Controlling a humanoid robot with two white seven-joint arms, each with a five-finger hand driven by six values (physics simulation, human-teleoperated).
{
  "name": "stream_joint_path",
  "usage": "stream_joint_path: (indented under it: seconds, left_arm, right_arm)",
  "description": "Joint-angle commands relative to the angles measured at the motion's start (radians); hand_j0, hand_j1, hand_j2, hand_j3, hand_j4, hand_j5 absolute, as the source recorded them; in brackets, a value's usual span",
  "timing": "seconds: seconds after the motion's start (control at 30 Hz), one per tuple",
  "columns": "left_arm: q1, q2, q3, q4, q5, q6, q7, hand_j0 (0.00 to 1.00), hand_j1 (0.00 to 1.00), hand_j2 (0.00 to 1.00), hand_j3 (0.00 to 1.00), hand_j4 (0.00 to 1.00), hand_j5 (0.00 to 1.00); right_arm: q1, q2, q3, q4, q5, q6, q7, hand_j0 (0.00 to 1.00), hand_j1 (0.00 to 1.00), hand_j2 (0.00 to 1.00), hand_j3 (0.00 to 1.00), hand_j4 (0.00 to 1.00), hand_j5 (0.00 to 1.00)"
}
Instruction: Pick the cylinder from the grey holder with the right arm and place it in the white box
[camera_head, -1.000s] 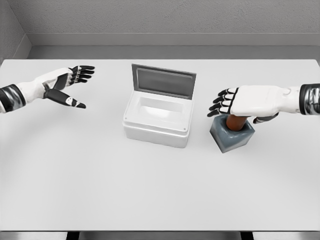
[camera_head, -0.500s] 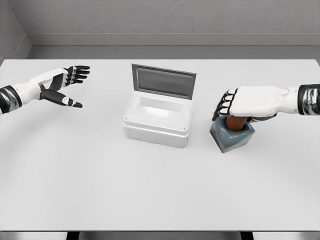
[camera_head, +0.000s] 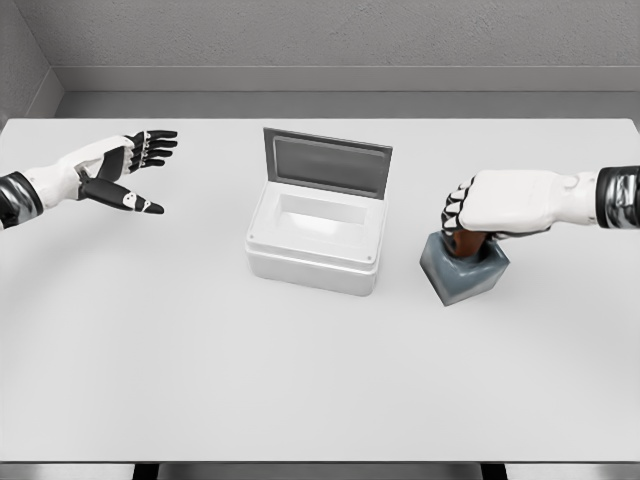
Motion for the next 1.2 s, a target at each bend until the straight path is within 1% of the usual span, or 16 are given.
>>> stream_joint_path:
  seconds: [0.0,0.07,0.13,0.23,0.33,0.4,0.53,0.6,0.63,0.77,0.9,1.17]
  left_arm:
    - [0.000,-0.001,0.001,-0.001,0.004,0.000,0.000,1.00,1.00,1.00,1.00,1.00,1.00]
    - [0.000,-0.001,0.001,-0.001,0.004,0.000,0.000,1.00,1.00,1.00,1.00,1.00,1.00]
    - [0.002,-0.001,0.001,-0.001,0.004,0.000,0.000,1.00,1.00,1.00,1.00,1.00,1.00]
    - [0.003,-0.001,0.001,-0.001,0.004,-0.002,0.000,1.00,1.00,1.00,1.00,1.00,1.00]
    - [0.003,-0.001,0.001,-0.001,0.004,-0.002,0.000,1.00,1.00,1.00,1.00,1.00,1.00]
    - [0.003,-0.001,0.001,-0.001,0.004,-0.003,0.000,1.00,1.00,1.00,1.00,1.00,1.00]
    - [0.009,-0.006,0.009,-0.002,0.001,-0.005,0.000,1.00,1.00,1.00,1.00,1.00,1.00]
    - [0.009,-0.007,0.010,-0.002,0.001,-0.005,0.000,1.00,1.00,1.00,1.00,1.00,1.00]
    - [0.009,-0.007,0.012,-0.002,0.001,-0.005,0.000,1.00,1.00,1.00,1.00,1.00,1.00]
    - [0.009,-0.007,0.012,-0.001,0.001,-0.005,0.000,1.00,1.00,1.00,1.00,1.00,1.00]
    - [0.009,-0.007,0.012,-0.001,0.001,-0.005,0.000,1.00,1.00,1.00,1.00,1.00,1.00]
    - [0.009,-0.009,0.014,-0.001,0.001,-0.005,0.000,1.00,1.00,1.00,1.00,1.00,1.00]
  right_arm:
    - [0.000,-0.007,-0.003,-0.002,-0.011,0.002,0.000,0.43,0.43,0.43,0.43,0.43,0.43]
    - [-0.006,-0.009,-0.009,-0.003,-0.017,0.002,0.000,0.41,0.41,0.41,0.41,0.41,0.41]
    - [-0.011,-0.007,-0.012,-0.005,-0.065,0.002,0.000,0.38,0.38,0.38,0.38,0.38,0.38]
    - [-0.026,0.004,-0.013,-0.006,-0.089,0.002,0.000,0.34,0.34,0.34,0.34,0.34,0.34]
    - [-0.058,0.016,-0.012,-0.028,-0.109,0.002,0.000,0.34,0.34,0.34,0.34,0.34,0.34]
    - [-0.067,0.059,-0.010,-0.028,-0.111,0.002,0.000,0.34,0.34,0.34,0.34,0.34,0.34]
    - [-0.110,0.137,-0.001,-0.023,-0.111,0.002,0.000,0.34,0.34,0.34,0.34,0.34,0.34]
    - [-0.129,0.179,0.013,-0.016,-0.108,0.002,0.000,0.34,0.34,0.34,0.34,0.34,0.34]
    - [-0.143,0.192,0.027,-0.006,-0.106,0.002,0.000,0.34,0.34,0.34,0.34,0.34,0.34]
    - [-0.156,0.238,0.033,0.043,-0.097,0.002,0.000,0.34,0.34,0.34,0.34,0.34,0.34]
    - [-0.172,0.264,0.056,0.078,-0.094,0.002,0.000,0.34,0.34,0.34,0.34,0.34,0.34]
    - [-0.181,0.286,0.089,0.122,-0.089,0.002,0.000,0.34,0.34,0.34,0.34,0.34,0.34]
